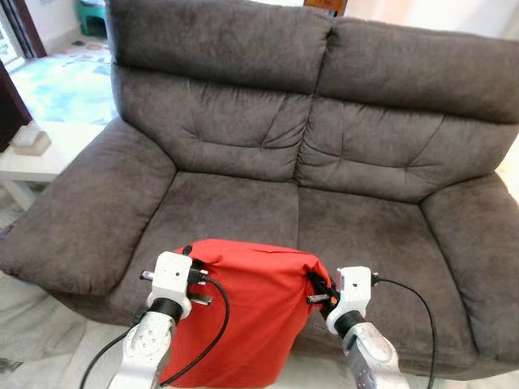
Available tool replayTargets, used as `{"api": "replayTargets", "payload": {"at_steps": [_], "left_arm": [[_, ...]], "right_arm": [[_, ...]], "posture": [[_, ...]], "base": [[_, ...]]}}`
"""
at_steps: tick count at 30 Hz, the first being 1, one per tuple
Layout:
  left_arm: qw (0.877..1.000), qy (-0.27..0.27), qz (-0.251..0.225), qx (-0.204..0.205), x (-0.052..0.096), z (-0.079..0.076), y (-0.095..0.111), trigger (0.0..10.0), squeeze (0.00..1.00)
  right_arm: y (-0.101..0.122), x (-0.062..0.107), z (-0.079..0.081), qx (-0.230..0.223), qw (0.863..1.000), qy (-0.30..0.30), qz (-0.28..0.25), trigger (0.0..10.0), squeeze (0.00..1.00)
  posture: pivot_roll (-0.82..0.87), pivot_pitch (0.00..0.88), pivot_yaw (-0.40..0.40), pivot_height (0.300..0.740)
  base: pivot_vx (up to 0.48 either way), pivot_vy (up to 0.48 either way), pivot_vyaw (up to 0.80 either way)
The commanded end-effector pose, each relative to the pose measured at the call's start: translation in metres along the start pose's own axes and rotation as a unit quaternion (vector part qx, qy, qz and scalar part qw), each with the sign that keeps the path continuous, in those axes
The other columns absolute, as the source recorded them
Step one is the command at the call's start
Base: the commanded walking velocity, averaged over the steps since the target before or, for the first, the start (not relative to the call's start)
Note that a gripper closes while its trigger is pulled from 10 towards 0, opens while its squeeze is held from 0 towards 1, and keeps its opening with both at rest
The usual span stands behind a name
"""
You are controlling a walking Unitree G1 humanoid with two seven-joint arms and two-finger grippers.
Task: Move the pillow to the sofa from floor
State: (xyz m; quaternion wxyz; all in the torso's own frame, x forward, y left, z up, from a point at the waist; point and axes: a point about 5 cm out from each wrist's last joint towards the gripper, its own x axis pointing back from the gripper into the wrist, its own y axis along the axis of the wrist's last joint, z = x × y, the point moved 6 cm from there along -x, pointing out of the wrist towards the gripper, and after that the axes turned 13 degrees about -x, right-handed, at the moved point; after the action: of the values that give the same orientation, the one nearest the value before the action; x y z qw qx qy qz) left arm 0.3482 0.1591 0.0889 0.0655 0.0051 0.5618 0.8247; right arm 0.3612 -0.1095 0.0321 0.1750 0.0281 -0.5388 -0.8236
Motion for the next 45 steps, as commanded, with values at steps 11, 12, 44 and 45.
{"api": "replayTargets", "payload": {"at_steps": [11, 12, 44, 45], "left_arm": [[1.0, -0.002, -0.029, 0.007, -0.007, 0.006, 0.017, 10.0, 0.0], [1.0, -0.003, -0.029, 0.007, -0.007, 0.007, 0.017, 10.0, 0.0], [0.999, 0.007, -0.039, 0.011, -0.003, 0.008, 0.022, 10.0, 0.0], [0.999, 0.006, -0.041, 0.011, -0.002, 0.007, 0.023, 10.0, 0.0]], "right_arm": [[0.023, 0.013, -0.037, -0.029, 0.995, -0.076, -0.065, 10.0, 0.0], [0.023, 0.013, -0.038, -0.035, 0.994, -0.082, -0.069, 10.0, 0.0], [0.031, 0.008, -0.032, -0.015, 0.995, -0.064, -0.075, 10.0, 0.0], [0.031, 0.008, -0.031, -0.014, 0.995, -0.062, -0.076, 10.0, 0.0]], "posture": [[0.2, 0.108, -0.004, 0.74], [0.2, 0.105, -0.003, 0.74], [0.2, 0.086, -0.037, 0.74], [0.2, 0.086, -0.037, 0.74]], "base": [[0.0, -0.277, 0.0], [0.0, -0.277, 0.0], [0.0, -0.209, -0.23], [0.0, 0.0, 0.0]]}}
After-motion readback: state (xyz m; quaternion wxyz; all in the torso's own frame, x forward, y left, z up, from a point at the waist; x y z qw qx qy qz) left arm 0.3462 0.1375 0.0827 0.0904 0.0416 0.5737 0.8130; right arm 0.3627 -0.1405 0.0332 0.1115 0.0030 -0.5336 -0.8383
